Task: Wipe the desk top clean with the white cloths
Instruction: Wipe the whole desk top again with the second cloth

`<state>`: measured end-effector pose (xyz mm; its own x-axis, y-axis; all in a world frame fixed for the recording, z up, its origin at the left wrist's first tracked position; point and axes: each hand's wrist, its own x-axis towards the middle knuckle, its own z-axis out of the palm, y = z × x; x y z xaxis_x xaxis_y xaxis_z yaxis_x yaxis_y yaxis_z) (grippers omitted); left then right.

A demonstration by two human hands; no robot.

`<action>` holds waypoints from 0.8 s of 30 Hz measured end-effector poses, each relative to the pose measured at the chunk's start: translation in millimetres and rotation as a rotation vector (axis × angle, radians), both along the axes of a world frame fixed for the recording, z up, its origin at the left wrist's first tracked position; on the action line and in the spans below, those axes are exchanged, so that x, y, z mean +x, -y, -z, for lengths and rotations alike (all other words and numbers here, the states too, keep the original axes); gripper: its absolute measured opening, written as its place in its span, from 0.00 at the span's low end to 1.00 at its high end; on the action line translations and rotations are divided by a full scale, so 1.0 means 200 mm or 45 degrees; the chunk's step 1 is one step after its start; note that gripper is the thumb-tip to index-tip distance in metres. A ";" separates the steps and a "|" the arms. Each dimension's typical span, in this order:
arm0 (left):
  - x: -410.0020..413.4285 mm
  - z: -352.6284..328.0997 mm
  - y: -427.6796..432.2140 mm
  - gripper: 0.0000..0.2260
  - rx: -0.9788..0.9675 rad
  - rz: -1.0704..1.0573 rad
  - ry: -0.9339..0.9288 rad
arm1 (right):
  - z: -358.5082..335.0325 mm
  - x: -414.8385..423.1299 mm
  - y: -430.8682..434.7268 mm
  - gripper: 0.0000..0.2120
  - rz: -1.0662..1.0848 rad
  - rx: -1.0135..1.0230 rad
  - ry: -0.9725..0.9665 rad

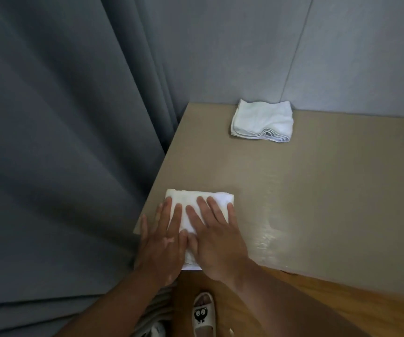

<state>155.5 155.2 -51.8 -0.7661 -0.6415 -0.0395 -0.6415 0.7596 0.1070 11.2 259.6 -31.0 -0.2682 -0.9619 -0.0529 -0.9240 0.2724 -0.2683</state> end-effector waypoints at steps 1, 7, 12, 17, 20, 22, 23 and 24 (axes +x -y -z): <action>-0.04 -0.01 -0.05 0.30 -0.022 0.030 0.052 | 0.00 -0.03 -0.06 0.29 0.022 0.003 -0.005; -0.33 -0.05 -0.34 0.29 -0.013 0.160 0.141 | 0.00 -0.23 -0.42 0.28 0.181 0.041 -0.095; -0.40 -0.09 -0.34 0.30 0.040 0.291 0.180 | -0.01 -0.24 -0.48 0.27 0.274 0.032 -0.109; -0.47 -0.08 -0.19 0.31 0.130 0.295 0.147 | -0.01 -0.30 -0.31 0.28 0.343 0.016 -0.081; -0.59 -0.07 -0.04 0.32 0.198 0.269 0.117 | -0.02 -0.43 -0.15 0.29 0.336 0.030 -0.067; -0.70 -0.09 0.06 0.33 0.211 0.236 0.128 | -0.02 -0.54 -0.03 0.29 0.332 0.037 -0.050; -0.75 -0.10 0.11 0.34 0.220 0.226 0.144 | -0.02 -0.59 0.02 0.30 0.333 0.032 -0.040; -0.80 -0.10 0.15 0.34 0.234 0.214 0.155 | -0.03 -0.63 0.07 0.31 0.334 0.033 -0.029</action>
